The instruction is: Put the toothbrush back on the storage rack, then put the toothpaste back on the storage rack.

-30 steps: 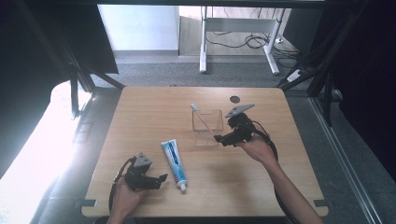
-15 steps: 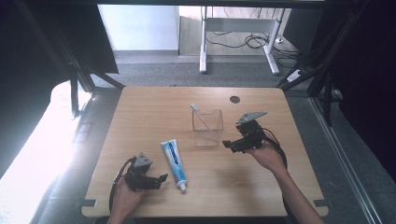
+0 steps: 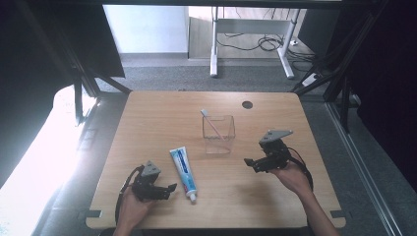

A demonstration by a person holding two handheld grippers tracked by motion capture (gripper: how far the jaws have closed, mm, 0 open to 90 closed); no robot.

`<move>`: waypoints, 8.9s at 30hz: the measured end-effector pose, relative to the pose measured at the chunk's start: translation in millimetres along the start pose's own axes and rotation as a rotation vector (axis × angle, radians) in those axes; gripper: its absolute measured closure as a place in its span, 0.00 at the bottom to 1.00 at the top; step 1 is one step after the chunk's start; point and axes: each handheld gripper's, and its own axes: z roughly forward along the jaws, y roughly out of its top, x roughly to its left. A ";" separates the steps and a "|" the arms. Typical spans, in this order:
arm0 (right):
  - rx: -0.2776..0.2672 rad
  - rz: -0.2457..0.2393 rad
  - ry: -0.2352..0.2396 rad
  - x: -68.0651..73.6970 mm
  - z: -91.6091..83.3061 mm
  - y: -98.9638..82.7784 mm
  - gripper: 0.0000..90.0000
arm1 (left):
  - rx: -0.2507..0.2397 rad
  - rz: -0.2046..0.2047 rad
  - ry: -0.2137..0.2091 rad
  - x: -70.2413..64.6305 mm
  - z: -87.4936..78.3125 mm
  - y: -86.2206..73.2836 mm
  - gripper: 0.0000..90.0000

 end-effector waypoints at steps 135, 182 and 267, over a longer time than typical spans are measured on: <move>-0.008 0.086 -0.058 5.2 -1.0 -113.6 0.03 | 0.147 0.091 -0.160 -19.4 4.5 32.0 0.95; 0.002 0.095 -0.050 1.8 -0.6 -116.2 0.04 | 0.475 0.098 -0.052 -4.2 61.5 98.1 0.51; 0.025 0.114 -0.028 -5.6 5.2 -123.9 0.00 | -0.082 0.104 -0.205 -10.6 -24.7 147.7 0.81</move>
